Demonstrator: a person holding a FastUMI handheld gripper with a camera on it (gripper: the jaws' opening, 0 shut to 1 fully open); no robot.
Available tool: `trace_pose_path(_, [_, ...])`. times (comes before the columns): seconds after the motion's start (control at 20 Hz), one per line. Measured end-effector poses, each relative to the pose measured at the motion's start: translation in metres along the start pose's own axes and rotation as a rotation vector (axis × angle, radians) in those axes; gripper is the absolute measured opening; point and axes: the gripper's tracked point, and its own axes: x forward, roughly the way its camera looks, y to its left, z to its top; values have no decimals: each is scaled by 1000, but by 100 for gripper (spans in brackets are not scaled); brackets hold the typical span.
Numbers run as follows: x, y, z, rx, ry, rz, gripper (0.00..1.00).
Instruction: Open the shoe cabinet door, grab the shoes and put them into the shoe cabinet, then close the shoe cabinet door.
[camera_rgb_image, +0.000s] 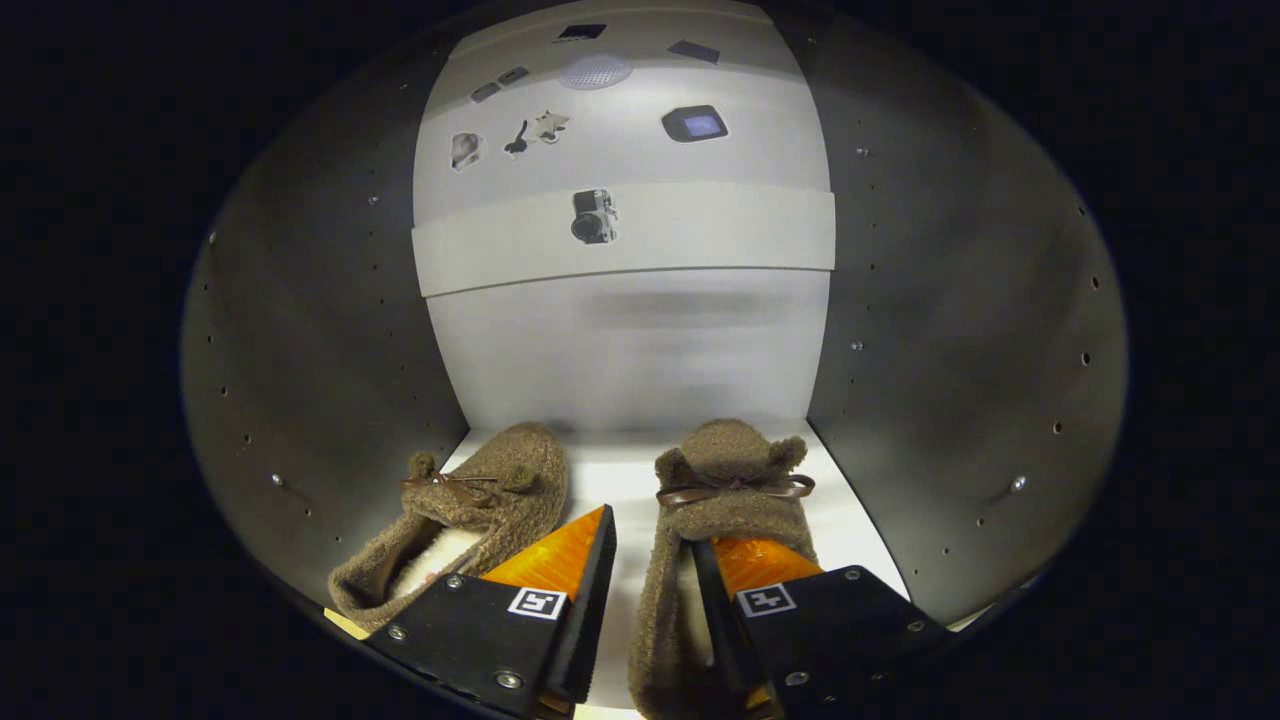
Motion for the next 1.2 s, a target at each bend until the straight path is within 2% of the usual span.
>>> trace_pose_path(0.35, [-25,-3,-5,-38,24,-37,48])
trace_pose_path(0.55, [-57,-1,3,-40,-32,-50,48])
trace_pose_path(0.85, [-143,16,15,-45,-167,-48,48])
trace_pose_path(1.2, [-276,37,-12,-39,-276,-30,56])
